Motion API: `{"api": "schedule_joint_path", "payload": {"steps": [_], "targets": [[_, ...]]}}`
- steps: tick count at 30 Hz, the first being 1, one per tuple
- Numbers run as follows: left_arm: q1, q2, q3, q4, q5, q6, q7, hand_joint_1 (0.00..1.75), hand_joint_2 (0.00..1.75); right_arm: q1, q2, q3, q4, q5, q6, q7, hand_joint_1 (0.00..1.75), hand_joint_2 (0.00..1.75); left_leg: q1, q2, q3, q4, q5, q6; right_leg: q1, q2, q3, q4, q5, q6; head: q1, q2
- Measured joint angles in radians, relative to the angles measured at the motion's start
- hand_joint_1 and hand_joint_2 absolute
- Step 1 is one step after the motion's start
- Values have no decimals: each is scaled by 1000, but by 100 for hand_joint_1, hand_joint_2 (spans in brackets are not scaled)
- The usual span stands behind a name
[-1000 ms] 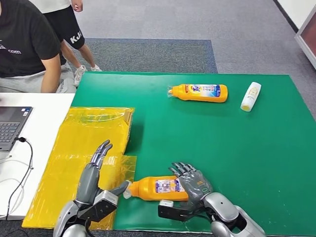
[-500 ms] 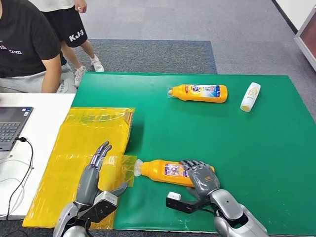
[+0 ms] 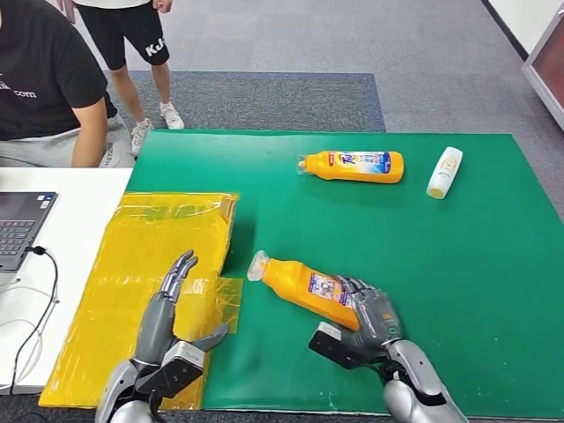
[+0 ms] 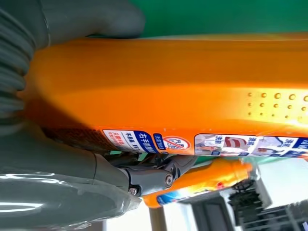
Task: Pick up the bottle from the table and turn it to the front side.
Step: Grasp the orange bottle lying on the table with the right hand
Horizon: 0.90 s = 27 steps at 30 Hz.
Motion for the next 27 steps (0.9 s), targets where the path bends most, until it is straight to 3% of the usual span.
{"api": "schedule_joint_path", "payload": {"steps": [8, 16, 27], "targets": [[7, -25, 18, -24, 277, -84, -45, 0, 175, 75, 57, -70, -49, -270, -14, -161, 175, 175, 0, 0, -2, 0, 0, 0, 0, 0, -1, 0, 0, 0, 0, 0], [2, -53, 28, -24, 570, -185, -43, 0, 175, 105, 87, -75, -74, -354, 1, -211, 175, 175, 0, 0, -6, 0, 0, 0, 0, 0, -5, 0, -1, 0, 0, 0], [-63, -67, 17, 12, 633, -229, -30, 0, 175, 107, 103, -36, -143, -428, 21, -257, 175, 175, 0, 0, -10, 0, 0, 0, 0, 0, -8, 0, -1, 1, 0, 0]]}}
